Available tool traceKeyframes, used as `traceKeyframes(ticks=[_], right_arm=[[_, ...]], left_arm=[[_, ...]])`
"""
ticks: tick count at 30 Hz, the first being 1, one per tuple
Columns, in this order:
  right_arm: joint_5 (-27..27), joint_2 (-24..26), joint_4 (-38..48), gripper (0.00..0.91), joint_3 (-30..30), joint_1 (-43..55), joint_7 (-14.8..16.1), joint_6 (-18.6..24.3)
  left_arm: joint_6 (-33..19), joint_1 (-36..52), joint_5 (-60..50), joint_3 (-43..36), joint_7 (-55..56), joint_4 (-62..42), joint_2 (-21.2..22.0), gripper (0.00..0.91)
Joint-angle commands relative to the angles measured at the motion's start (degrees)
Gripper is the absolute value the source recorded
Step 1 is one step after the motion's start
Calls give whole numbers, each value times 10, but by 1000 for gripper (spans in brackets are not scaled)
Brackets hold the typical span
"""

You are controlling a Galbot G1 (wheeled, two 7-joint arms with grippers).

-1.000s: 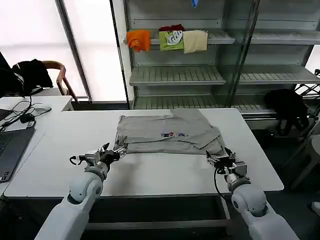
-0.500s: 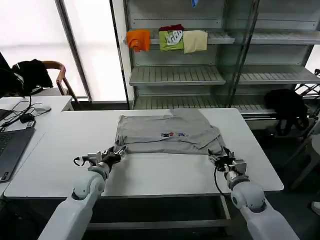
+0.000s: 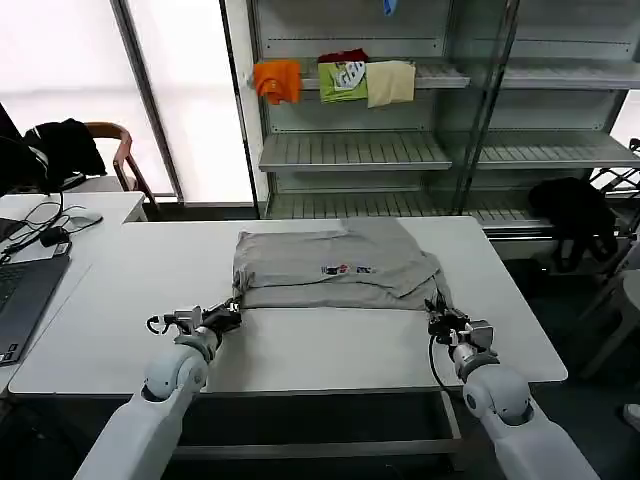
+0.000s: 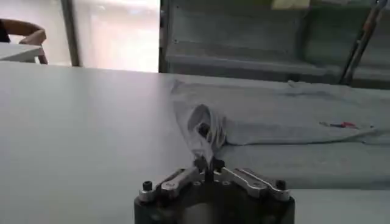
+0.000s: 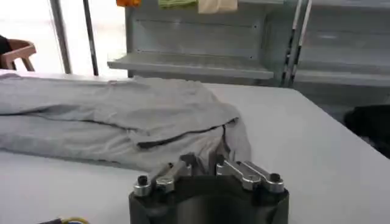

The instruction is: Fold and organize the clothes.

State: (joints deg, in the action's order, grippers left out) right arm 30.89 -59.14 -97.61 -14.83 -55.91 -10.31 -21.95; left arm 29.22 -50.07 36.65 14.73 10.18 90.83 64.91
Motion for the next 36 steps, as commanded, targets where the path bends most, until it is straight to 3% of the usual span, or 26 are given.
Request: traceKeyframes(ticks=[1,15,25,36], right_arm=[[1,1,-5,0,0,1,0,-2],[16,39,-97,0,-8,-37,-10,-49],[24,85,-207,0,-30,-129,-20,-72],[-1,99,-287,0,-49,-251,-29,-63]], left_arm=[[2,2,0,1,5,1,-5,0],[10,-43,17,20,46,95,-52,0],[32,-171,31,63,117,236,-100,0],[35,-306,-1,99,160,321,-95,20]])
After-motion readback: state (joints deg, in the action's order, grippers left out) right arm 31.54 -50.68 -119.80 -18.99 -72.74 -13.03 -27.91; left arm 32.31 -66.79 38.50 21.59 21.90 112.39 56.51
